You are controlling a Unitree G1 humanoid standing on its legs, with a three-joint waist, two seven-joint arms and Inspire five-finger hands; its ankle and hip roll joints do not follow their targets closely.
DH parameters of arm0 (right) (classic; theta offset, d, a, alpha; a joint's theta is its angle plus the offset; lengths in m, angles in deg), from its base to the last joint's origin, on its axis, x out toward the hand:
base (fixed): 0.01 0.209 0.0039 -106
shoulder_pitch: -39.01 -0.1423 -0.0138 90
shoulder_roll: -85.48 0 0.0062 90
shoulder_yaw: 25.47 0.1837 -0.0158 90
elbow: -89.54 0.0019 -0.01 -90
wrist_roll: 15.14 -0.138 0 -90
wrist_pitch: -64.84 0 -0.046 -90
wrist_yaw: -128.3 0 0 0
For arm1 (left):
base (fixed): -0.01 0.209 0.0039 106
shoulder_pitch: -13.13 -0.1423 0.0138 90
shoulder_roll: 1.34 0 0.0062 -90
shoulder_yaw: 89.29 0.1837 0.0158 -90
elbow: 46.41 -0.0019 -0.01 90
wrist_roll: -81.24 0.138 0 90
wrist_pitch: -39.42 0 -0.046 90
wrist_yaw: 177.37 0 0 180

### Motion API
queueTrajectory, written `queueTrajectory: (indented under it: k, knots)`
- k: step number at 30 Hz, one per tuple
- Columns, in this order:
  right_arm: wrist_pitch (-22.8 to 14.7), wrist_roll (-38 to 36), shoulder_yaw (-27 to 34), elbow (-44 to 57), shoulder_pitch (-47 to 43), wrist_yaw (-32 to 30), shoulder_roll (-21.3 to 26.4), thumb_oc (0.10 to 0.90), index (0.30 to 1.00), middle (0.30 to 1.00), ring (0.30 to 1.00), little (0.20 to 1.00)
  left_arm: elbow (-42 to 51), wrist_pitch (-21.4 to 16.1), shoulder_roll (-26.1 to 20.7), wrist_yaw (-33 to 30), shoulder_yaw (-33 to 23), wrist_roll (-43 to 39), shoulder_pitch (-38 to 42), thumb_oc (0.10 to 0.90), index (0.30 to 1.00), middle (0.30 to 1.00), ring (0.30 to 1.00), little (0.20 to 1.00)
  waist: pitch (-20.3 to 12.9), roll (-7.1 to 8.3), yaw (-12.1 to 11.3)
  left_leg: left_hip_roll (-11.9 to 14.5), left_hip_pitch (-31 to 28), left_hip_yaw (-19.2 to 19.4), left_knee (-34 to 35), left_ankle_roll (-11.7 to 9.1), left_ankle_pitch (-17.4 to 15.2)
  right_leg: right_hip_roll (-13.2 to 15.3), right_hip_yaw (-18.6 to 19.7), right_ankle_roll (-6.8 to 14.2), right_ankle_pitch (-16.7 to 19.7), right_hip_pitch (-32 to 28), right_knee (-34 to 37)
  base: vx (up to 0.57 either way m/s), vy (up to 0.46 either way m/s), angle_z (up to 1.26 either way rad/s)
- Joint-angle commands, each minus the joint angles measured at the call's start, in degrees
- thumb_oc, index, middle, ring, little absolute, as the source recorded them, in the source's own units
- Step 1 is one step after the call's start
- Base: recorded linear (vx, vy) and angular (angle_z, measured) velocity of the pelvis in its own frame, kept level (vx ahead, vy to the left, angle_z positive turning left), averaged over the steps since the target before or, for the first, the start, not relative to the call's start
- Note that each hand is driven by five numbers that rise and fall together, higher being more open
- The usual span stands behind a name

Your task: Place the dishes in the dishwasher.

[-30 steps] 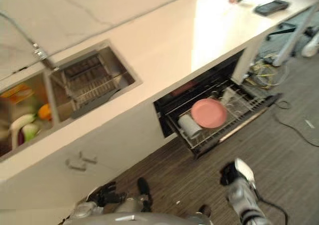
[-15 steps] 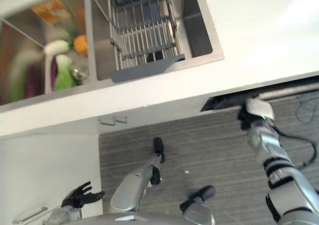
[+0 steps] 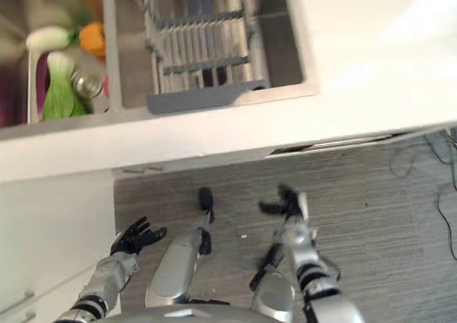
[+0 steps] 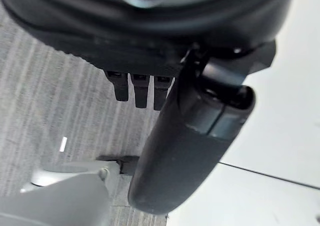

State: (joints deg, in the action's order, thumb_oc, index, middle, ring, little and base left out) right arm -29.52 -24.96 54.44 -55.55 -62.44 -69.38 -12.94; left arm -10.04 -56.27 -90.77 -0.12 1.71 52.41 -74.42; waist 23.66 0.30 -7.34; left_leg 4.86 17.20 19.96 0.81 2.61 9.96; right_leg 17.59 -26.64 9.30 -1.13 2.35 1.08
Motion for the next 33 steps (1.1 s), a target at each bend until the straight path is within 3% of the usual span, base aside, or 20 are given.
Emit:
queueTrajectory:
  k: [1,2,4,6,8,9,10,11,14,17,18,20,22,23,24,25,26,28,30,33]
  knots:
    - [-3.87,-11.04,14.09,-5.23,8.63,-2.69,5.15,0.8,0.9,0.9,0.9,0.9,-1.68,-1.76,0.66,-0.6,2.73,-1.67,-1.88,0.8,0.9,0.9,0.9,0.9,-3.36,-0.39,7.08,11.63,-9.98,4.2,-9.95,-10.2,-7.53,-1.84,6.56,-0.4,-5.5,0.84,-9.91,0.06,-0.4,0.16]
    - [-2.83,-10.84,14.56,-5.18,11.12,-1.95,5.95,0.8,0.9,0.9,0.9,0.9,-2.5,-1.72,1.27,-0.56,2.99,-1.44,-1.48,0.8,0.9,0.9,0.9,0.9,-3.59,-0.25,8.96,12.35,-11.02,4.26,-12.82,-9.94,-8.61,-2.85,8.3,-1.21,-6.27,0.54,-10.42,0.07,-0.476,-0.1]
    - [-1.86,-5.61,13.0,-4.15,13.61,0.48,10.09,0.8,0.9,0.9,0.9,0.9,-3.79,-1.71,2.06,-0.33,3.43,-0.03,-1.67,0.8,0.9,0.9,0.9,0.9,-4.11,0.06,10.64,14.41,-12.83,4.61,-20.82,-10.8,-7.16,-5.73,9.78,-2.7,-7.45,-1.94,-10.22,0.08,-0.413,-0.97]
    - [-1.3,1.3,10.48,-2.74,13.97,2.45,15.47,0.8,0.9,0.9,0.9,0.9,-6.83,-1.33,2.8,-0.01,3.74,1.43,-0.41,0.8,0.9,0.9,0.9,0.9,-4.83,0.9,12.0,17.09,-13.65,5.48,-27.57,-12.82,-2.69,-8.46,11.5,-4.58,-9.13,-4.37,-11.15,0.08,-0.431,-1.49]
    - [-0.72,4.03,9.55,-1.98,13.59,2.86,17.46,0.8,0.9,0.9,0.9,0.9,-8.4,-1.04,3.08,0.15,3.68,2.14,0.09,0.8,0.9,0.9,0.9,0.9,-5.28,1.13,12.14,17.04,-14.75,6.05,-27.95,-12.16,-0.4,-9.47,12.72,-5.72,-8.66,-4.2,-11.61,0.09,-0.235,-1.34]
    - [-0.5,6.08,8.78,1.77,13.47,3.06,19.7,0.8,0.9,0.9,0.9,0.9,-10.14,-0.25,4.59,0.94,4.93,3.04,0.39,0.8,0.9,0.9,0.9,0.9,-6.91,1.62,11.92,8.66,-14.08,-1.87,-25.68,-10.12,-3.73,-10.79,17.69,-5.98,-8.39,-4.13,-12.75,0.17,-0.089,-1.09]
    - [-0.48,6.08,8.8,1.8,13.5,3.07,19.72,0.8,0.9,0.9,0.9,0.9,-10.16,-0.27,4.61,0.93,4.94,3.04,0.39,0.8,0.9,0.9,0.9,0.9,-7.02,1.67,11.85,8.53,-14.1,-1.72,-25.47,-10.03,-3.63,-10.68,17.79,-5.94,-8.35,-3.99,-12.76,0.4,-0.125,-1.48]
    - [-1.15,6.08,8.42,1.1,12.56,2.49,19.47,0.8,0.9,0.9,0.9,0.9,-11.1,-0.58,6.22,1.4,5.72,3.12,0.15,0.8,0.9,0.9,0.9,0.9,-8.51,1.29,10.37,0.05,-13.15,-10.48,-21.46,-7.81,-8.92,-12.36,22.97,-5.32,-8.08,-5.0,-12.98,0.23,-0.033,-1.54]
    - [-1.08,4.59,8.48,-1.45,12.35,2.55,17.87,0.8,0.9,0.9,0.9,0.9,-10.95,-0.58,7.67,2.22,5.33,-1.25,0.58,0.8,0.9,0.9,0.9,0.9,-9.97,0.76,10.18,-2.11,-12.17,-12.07,-16.22,-7.11,-9.67,-13.52,26.57,-4.87,-7.54,-6.39,-11.4,0.26,-0.024,-1.87]
    - [-0.11,3.71,7.82,-6.35,12.14,3.19,16.14,0.8,0.9,0.9,0.9,0.9,-10.21,-0.61,8.62,2.88,4.57,-6.25,0.99,0.8,0.9,0.9,0.9,0.9,-10.32,0.57,10.02,-1.68,-9.33,-10.07,-15.06,-7.59,-7.96,-14.36,28.96,-4.8,-7.21,-7.32,-10.05,0.15,0.007,-1.29]
    - [1.08,4.25,6.89,-8.15,12.27,4.13,14.21,0.8,0.9,0.9,0.9,0.9,-10.26,-0.13,9.46,3.91,3.53,-9.24,1.17,0.8,0.9,0.9,0.9,0.9,-10.05,-0.32,10.65,0.54,-11.71,-4.21,-11.32,-7.64,-8.06,-14.67,28.2,-4.02,-8.23,-7.39,-10.7,0.1,0.091,-1.27]
    - [1.8,5.27,6.63,-9.46,12.95,5.11,12.82,0.8,0.9,0.9,0.9,0.9,-11.98,0.22,10.89,3.9,3.13,-9.06,0.98,0.8,0.9,0.9,0.9,0.9,-10.42,-1.66,10.91,-0.82,-16.39,-3.27,-6.71,-6.34,-9.5,-13.87,25.5,-2.84,-8.3,-6.55,-12.86,0.1,0.138,-1.52]
    - [1.47,4.5,7.11,-9.45,13.34,4.89,11.94,0.8,0.9,0.9,0.9,0.9,-13.51,0.47,10.89,3.7,2.69,-8.13,1.04,0.8,0.9,0.9,0.9,0.9,-10.35,-1.73,11.5,-0.98,-17.57,-2.54,-5.99,-5.67,-10.03,-13.17,24.57,-2.49,-8.03,-5.41,-15.29,0.01,0.059,-1.95]
    - [1.71,5.16,6.47,-10.87,13.12,5.85,9.74,0.8,0.9,0.9,0.9,0.9,-16.42,0.87,9.68,2.7,1.32,-4.11,0.96,0.8,0.9,0.9,0.9,0.9,-9.41,-1.21,10.93,-0.42,-20.33,0.7,-5.17,-4.68,-11.34,-7.88,15.25,-1.22,-6.49,-0.94,-22.94,-0.04,0.033,-0.99]
    - [1.71,5.17,6.47,-10.86,13.1,5.85,9.73,0.8,0.9,0.9,0.9,0.9,-16.43,0.87,9.67,2.7,1.31,-4.1,0.98,0.8,0.9,0.9,0.9,0.9,-9.54,-1.29,10.9,-0.3,-20.15,0.72,-5.15,-4.69,-11.25,-8.01,15.25,-1.28,-6.29,-0.82,-22.75,-0.11,-0.044,-0.98]
    - [1.66,5.38,6.18,-11.61,13.35,5.9,8.94,0.8,0.9,0.9,0.9,0.9,-17.26,1.16,9.28,2.6,0.8,-2.02,0.79,0.8,0.9,0.9,0.9,0.9,-9.64,-1.04,10.4,0.17,-20.64,1.81,-4.93,-4.51,-11.57,-4.91,9.1,-1.01,-6.7,-0.97,-23.89,-0.07,-0.1,-1.15]
    - [1.44,5.16,6.19,-12.2,13.75,6.1,8.23,0.8,0.9,0.9,0.9,0.9,-17.91,1.45,8.88,2.53,0.81,-0.83,0.58,0.8,0.9,0.9,0.9,0.9,-9.92,-0.8,10.02,0.49,-20.7,2.19,-4.89,-4.26,-11.72,-3.23,5.75,-1.32,-6.29,-1.23,-24.66,-0.02,-0.138,-0.97]
    - [1.3,4.52,6.71,-13.42,13.85,6.18,7.63,0.8,0.9,0.9,0.9,0.9,-18.57,1.37,8.27,2.69,0.29,0.22,0.23,0.8,0.9,0.9,0.9,0.9,-10.44,-0.31,9.57,0.61,-21.53,2.35,-4.87,-4.5,-12.67,-0.38,4.2,-0.09,-5.94,-1.77,-26.45,0.02,-0.155,0.08]
    - [1.17,3.75,7.11,-13.64,13.73,6.33,7.31,0.8,0.9,0.9,0.9,0.9,-18.54,1.3,8.04,2.95,0.36,0.8,0.0,0.8,0.9,0.9,0.9,0.9,-11.07,-0.37,9.33,1.1,-21.55,2.53,-4.5,-4.7,-12.52,0.49,4.33,0.04,-5.52,-2.25,-26.13,-0.01,-0.122,0.11]
    - [0.92,1.83,7.36,-13.5,13.43,7.12,7.03,0.8,0.9,0.9,0.9,0.9,-18.18,0.77,7.72,2.66,1.68,1.82,-0.06,0.8,0.9,0.9,0.9,0.9,-12.47,-0.24,9.04,2.01,-21.55,1.84,-3.93,-5.59,-12.18,2.09,7.75,0.89,-2.8,-3.38,-23.63,-0.03,-0.228,0.0]
